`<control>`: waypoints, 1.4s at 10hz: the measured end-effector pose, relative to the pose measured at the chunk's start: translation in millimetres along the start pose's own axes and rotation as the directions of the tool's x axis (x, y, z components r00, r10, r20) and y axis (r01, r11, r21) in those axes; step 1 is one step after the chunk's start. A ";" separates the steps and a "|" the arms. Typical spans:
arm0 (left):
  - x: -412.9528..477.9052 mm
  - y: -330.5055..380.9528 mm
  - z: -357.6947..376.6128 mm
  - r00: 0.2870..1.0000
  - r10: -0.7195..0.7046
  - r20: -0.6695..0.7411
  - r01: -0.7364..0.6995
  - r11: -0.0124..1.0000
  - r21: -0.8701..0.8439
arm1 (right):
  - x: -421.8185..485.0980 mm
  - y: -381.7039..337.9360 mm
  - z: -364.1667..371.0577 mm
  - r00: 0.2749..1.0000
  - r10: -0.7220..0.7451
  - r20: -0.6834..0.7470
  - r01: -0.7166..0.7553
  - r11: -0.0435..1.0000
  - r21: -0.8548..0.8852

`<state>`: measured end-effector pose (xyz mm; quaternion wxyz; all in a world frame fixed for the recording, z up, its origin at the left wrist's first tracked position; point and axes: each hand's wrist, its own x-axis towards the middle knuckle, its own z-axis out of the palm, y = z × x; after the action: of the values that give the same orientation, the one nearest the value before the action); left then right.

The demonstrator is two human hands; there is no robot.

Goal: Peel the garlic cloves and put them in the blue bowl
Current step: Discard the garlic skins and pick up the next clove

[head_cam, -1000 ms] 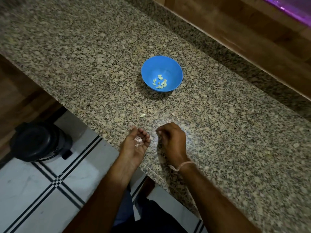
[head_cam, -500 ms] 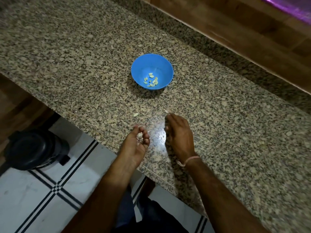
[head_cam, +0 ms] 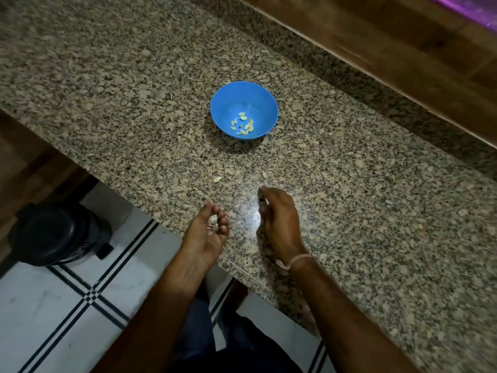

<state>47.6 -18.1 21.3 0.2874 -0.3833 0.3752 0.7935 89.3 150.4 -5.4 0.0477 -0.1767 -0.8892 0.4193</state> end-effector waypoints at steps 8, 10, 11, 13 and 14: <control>3.4 3.0 -9.8 1.000 0.013 0.022 -0.012 0.999 -0.030 | -22.4 -10.0 30.4 0.995 -0.097 0.012 0.097 0.994 -0.045; 4.0 3.8 -7.5 1.000 0.002 0.010 -0.002 1.000 -0.018 | -8.0 -23.1 41.2 0.981 -0.195 0.018 0.195 0.966 -0.169; 3.2 4.1 -10.0 1.000 -0.001 0.017 0.001 1.000 -0.008 | 1.9 -28.0 40.8 0.976 -0.217 0.024 0.216 0.938 -0.271; -4.2 11.7 -17.0 1.000 -0.017 0.026 0.018 0.999 -0.035 | -10.4 -23.4 49.9 0.985 -0.141 0.104 0.169 0.913 -0.372; -7.7 23.3 -29.2 0.999 -0.011 0.039 0.014 0.998 -0.068 | -14.5 -45.0 53.2 0.986 0.143 0.089 -0.148 0.988 0.053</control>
<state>45.8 -56.2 24.0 0.2862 -0.3800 0.3399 0.8113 78.0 80.1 -4.4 -0.0154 -0.2216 -0.8622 0.4552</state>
